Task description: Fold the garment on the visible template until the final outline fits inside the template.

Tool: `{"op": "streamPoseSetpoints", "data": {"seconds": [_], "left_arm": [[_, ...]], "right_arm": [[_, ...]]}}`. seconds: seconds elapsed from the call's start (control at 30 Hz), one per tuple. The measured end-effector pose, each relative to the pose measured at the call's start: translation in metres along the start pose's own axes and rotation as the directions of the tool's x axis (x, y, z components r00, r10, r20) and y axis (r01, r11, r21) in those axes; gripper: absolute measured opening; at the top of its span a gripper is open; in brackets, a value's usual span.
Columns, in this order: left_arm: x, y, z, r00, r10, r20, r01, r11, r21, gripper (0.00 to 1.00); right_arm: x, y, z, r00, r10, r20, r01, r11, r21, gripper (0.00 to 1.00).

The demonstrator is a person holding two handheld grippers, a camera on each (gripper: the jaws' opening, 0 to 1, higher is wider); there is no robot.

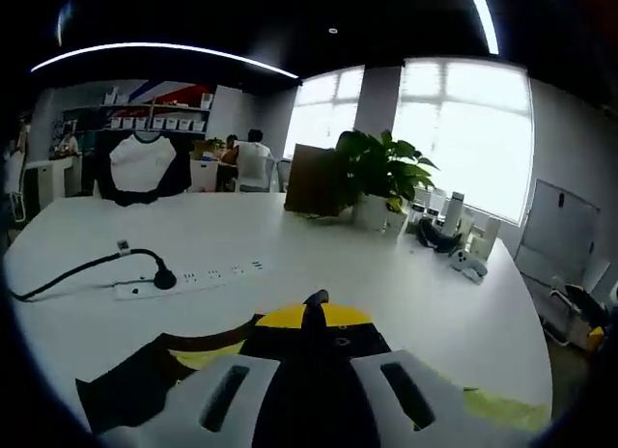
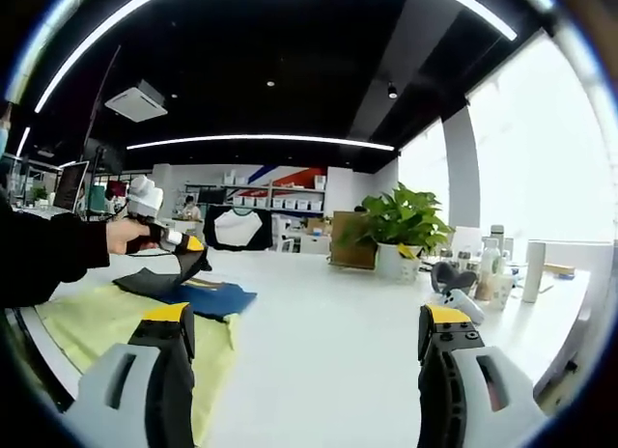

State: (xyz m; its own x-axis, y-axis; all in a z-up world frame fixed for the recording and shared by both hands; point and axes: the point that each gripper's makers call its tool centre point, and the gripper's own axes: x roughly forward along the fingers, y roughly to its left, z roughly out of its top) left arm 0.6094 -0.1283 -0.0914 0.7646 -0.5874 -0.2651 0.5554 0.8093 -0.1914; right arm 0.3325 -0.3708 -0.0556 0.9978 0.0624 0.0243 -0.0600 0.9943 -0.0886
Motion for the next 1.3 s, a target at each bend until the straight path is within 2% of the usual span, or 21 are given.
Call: {"op": "streamPoseSetpoints", "data": {"seconds": [0.2,0.43,0.53,0.67,0.73,0.8,0.9,0.93,0.97,1.03,1.1,1.23,1.3], "left_arm": [[0.016,-0.005,-0.02,0.999,-0.006,-0.041,0.006,1.0,0.011,0.03],[0.031,-0.011,-0.047,0.996,-0.01,-0.086,0.006,0.999,-0.047,0.03],[0.035,-0.015,-0.056,0.995,-0.021,-0.095,0.017,0.999,-0.046,0.04],[0.042,-0.019,-0.061,0.993,-0.046,-0.106,0.041,0.998,-0.048,0.06],[0.044,-0.021,-0.059,0.995,-0.055,-0.082,0.052,0.998,-0.038,0.09],[0.055,-0.027,-0.058,0.992,-0.083,-0.093,0.074,0.992,-0.098,0.11],[0.054,-0.037,-0.055,0.99,-0.114,-0.078,0.103,0.986,-0.131,0.17],[0.053,-0.039,-0.052,0.991,-0.12,-0.066,0.112,0.987,-0.118,0.17],[0.053,-0.042,-0.045,0.992,-0.125,-0.021,0.124,0.991,-0.044,0.18],[0.051,-0.038,-0.038,0.996,-0.092,-0.004,0.092,0.994,0.057,0.26],[0.044,-0.046,-0.028,0.993,-0.113,0.039,0.106,0.983,0.152,0.34],[0.034,-0.047,-0.022,0.992,-0.121,0.036,0.114,0.979,0.168,0.47],[0.026,-0.05,-0.023,0.989,-0.147,0.021,0.14,0.97,0.199,0.55]], "right_arm": [[0.001,0.0,-0.001,1.0,0.0,-0.006,0.0,1.0,0.0,0.99],[0.003,0.003,-0.002,1.0,0.006,-0.01,-0.005,1.0,0.006,0.99],[0.003,0.004,-0.002,1.0,0.005,-0.01,-0.005,1.0,0.005,0.99],[0.004,0.005,-0.002,1.0,0.01,-0.017,-0.01,1.0,0.009,0.99],[0.003,0.003,-0.001,1.0,0.008,-0.013,-0.008,1.0,0.008,0.99],[0.003,-0.001,0.0,1.0,0.002,-0.008,-0.002,1.0,0.006,0.99],[0.004,-0.005,-0.002,1.0,0.001,-0.012,-0.001,1.0,0.007,0.99],[0.004,-0.006,-0.003,1.0,0.001,-0.014,-0.001,1.0,0.007,0.99],[0.004,-0.006,-0.004,1.0,0.002,-0.014,-0.002,1.0,0.008,0.99],[0.005,-0.007,-0.004,1.0,0.002,-0.015,-0.002,1.0,0.01,0.99],[0.005,-0.008,-0.005,1.0,0.003,-0.016,-0.002,1.0,0.009,0.99],[0.006,-0.007,-0.006,1.0,0.008,-0.015,-0.008,1.0,0.014,0.99],[0.006,-0.008,-0.005,1.0,0.01,-0.012,-0.009,1.0,0.015,0.99]]}}
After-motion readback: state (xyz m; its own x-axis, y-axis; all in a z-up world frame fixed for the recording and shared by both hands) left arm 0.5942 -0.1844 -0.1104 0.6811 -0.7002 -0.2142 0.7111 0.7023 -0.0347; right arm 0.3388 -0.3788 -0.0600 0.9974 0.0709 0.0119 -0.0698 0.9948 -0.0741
